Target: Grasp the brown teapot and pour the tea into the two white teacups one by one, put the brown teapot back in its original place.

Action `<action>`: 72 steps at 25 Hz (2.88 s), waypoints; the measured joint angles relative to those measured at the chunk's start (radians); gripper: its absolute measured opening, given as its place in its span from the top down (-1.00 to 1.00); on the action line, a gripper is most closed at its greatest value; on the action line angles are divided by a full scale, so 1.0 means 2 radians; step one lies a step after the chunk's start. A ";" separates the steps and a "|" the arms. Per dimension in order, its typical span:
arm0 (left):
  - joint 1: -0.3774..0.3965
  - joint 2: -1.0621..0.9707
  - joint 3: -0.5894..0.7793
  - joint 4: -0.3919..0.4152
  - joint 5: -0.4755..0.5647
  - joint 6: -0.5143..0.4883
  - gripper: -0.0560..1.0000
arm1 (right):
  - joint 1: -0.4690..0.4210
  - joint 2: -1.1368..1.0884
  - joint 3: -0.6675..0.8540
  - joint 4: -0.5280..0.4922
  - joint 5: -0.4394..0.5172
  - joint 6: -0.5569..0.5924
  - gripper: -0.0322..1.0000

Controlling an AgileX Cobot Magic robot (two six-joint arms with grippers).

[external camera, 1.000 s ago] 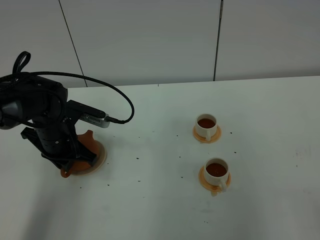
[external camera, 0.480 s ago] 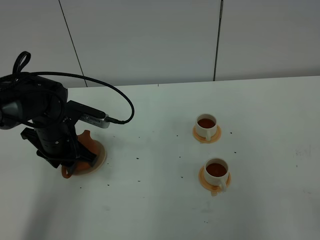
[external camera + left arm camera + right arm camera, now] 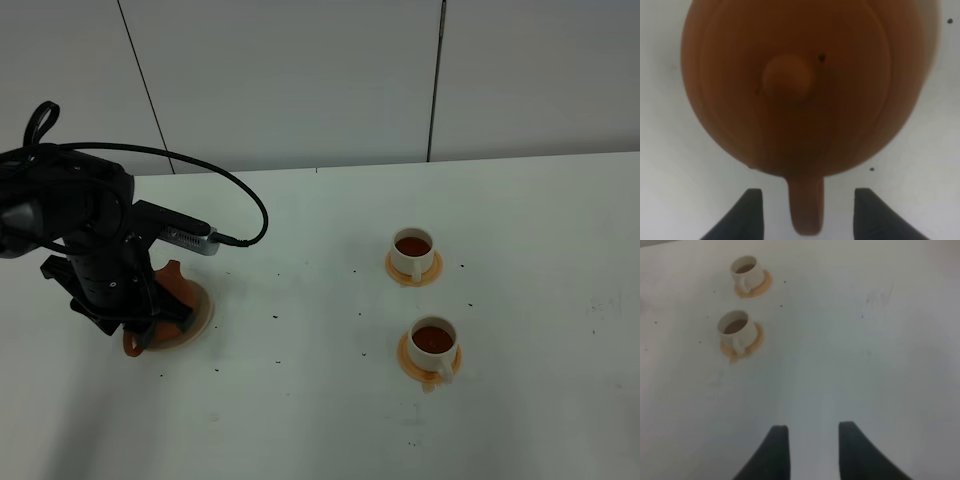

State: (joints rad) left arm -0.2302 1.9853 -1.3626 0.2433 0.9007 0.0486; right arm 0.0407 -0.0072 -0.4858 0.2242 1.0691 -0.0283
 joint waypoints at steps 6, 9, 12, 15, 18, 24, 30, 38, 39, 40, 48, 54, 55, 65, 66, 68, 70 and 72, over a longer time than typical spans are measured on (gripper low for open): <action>0.000 -0.057 0.000 -0.003 0.008 0.000 -0.02 | 0.000 0.000 0.000 0.000 0.000 0.000 0.47; 0.000 -0.094 0.000 -0.010 0.016 0.000 -0.02 | 0.000 0.000 0.000 0.000 0.000 0.000 0.47; 0.000 -0.131 0.000 -0.026 0.032 0.001 -0.01 | 0.000 0.000 0.000 0.000 0.000 0.000 0.47; -0.011 -0.169 0.000 -0.031 0.054 0.007 0.02 | 0.000 0.000 0.000 0.000 0.000 0.000 0.47; -0.036 -0.216 0.003 -0.024 0.064 0.005 0.07 | 0.000 0.000 0.000 0.000 0.000 0.000 0.47; -0.060 -0.337 0.073 0.016 0.059 -0.034 0.14 | 0.000 0.000 0.000 0.000 0.000 0.000 0.47; -0.061 -0.495 0.199 0.087 0.056 -0.090 0.14 | 0.000 0.000 0.000 0.000 0.000 0.000 0.47; -0.061 -0.727 0.306 0.153 0.131 -0.149 0.14 | 0.000 0.000 0.000 0.000 0.000 0.000 0.47; -0.061 -0.748 0.314 0.153 0.144 -0.151 0.14 | 0.000 0.000 0.000 0.000 0.000 0.000 0.47; -0.061 -0.765 0.321 0.151 0.144 -0.153 0.14 | 0.000 0.000 0.000 0.000 0.000 0.000 0.47; -0.061 -0.867 0.382 0.077 0.142 -0.165 0.14 | 0.000 0.000 0.000 0.000 0.000 0.000 0.47; -0.062 -0.888 0.416 0.036 0.074 -0.164 0.14 | 0.000 0.000 0.000 0.000 0.000 0.000 0.47; -0.062 -0.888 0.418 0.032 0.070 -0.157 0.15 | 0.000 0.000 0.000 0.000 0.000 0.000 0.47; -0.067 -0.889 0.419 -0.028 0.067 -0.095 0.38 | 0.000 0.000 0.000 0.000 0.000 -0.001 0.47; -0.069 -0.889 0.419 -0.028 0.067 -0.094 0.40 | 0.000 0.000 0.000 0.000 0.000 0.000 0.47; -0.070 -0.891 0.419 -0.030 0.067 -0.092 0.41 | 0.000 0.000 0.000 0.000 0.000 0.000 0.47; -0.070 -0.899 0.420 -0.036 0.067 -0.091 0.41 | 0.000 0.000 0.000 0.000 0.000 0.000 0.47; -0.070 -0.914 0.424 -0.043 0.068 -0.089 0.41 | 0.000 0.000 0.000 0.000 0.000 0.000 0.47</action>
State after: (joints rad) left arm -0.3699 0.1582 -0.5148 0.1572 1.0368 -0.1296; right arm 0.0407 -0.0072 -0.4858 0.2250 1.0682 -0.0293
